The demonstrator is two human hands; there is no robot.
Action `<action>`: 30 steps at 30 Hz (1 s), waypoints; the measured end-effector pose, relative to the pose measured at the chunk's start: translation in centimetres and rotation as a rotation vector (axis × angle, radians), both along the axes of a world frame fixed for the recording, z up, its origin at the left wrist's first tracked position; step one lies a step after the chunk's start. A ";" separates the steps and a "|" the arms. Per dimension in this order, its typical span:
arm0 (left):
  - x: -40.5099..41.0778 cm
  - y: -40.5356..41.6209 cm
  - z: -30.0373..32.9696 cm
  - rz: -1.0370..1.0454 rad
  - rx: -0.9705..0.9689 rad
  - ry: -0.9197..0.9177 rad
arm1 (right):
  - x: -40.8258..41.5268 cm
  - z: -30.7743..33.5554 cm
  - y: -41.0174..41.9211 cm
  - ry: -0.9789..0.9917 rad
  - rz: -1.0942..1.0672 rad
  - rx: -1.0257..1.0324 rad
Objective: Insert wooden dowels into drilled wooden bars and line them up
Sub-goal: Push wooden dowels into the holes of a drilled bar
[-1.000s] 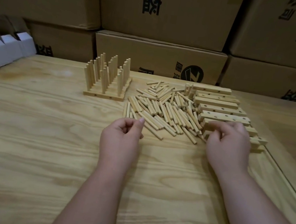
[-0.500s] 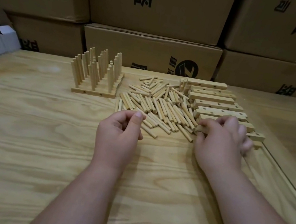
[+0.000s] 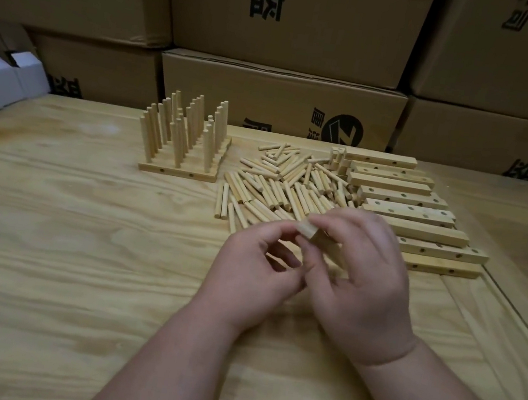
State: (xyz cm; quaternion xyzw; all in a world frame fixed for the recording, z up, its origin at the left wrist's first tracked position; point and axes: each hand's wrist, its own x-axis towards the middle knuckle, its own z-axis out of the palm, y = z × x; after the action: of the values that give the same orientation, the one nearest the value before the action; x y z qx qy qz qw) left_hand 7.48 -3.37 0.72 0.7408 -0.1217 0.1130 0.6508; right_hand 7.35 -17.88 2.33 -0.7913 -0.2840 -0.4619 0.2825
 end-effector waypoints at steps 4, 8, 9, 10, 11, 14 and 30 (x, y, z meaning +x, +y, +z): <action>0.1 0.4 -0.3 0.015 0.046 -0.058 | -0.2 -0.3 0.7 0.026 0.117 -0.031; 0.9 0.7 -0.5 0.203 -0.151 0.041 | 0.0 -0.7 0.3 0.113 0.115 0.033; 1.2 1.0 -0.5 0.256 -0.255 0.067 | 0.1 -0.9 0.2 0.169 0.088 0.059; 1.5 1.2 -0.3 0.305 -0.354 0.093 | 0.3 -1.0 0.1 0.241 0.053 0.084; 1.7 1.5 0.0 0.346 -0.446 0.122 | 0.5 -1.1 0.0 0.335 0.021 0.104; 1.8 2.3 0.5 0.343 -0.762 0.221 | 1.2 -1.6 -0.5 0.607 -0.020 0.054; 1.6 2.7 0.8 0.170 -0.792 0.335 | 1.6 -2.5 -0.3 0.727 -0.188 -0.224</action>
State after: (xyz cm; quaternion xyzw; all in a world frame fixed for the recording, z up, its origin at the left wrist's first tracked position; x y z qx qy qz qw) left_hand 9.10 -0.63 1.56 0.4494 0.0997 0.0823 0.8839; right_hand 8.92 -18.16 -0.13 -0.9519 -0.1404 -0.1412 0.2330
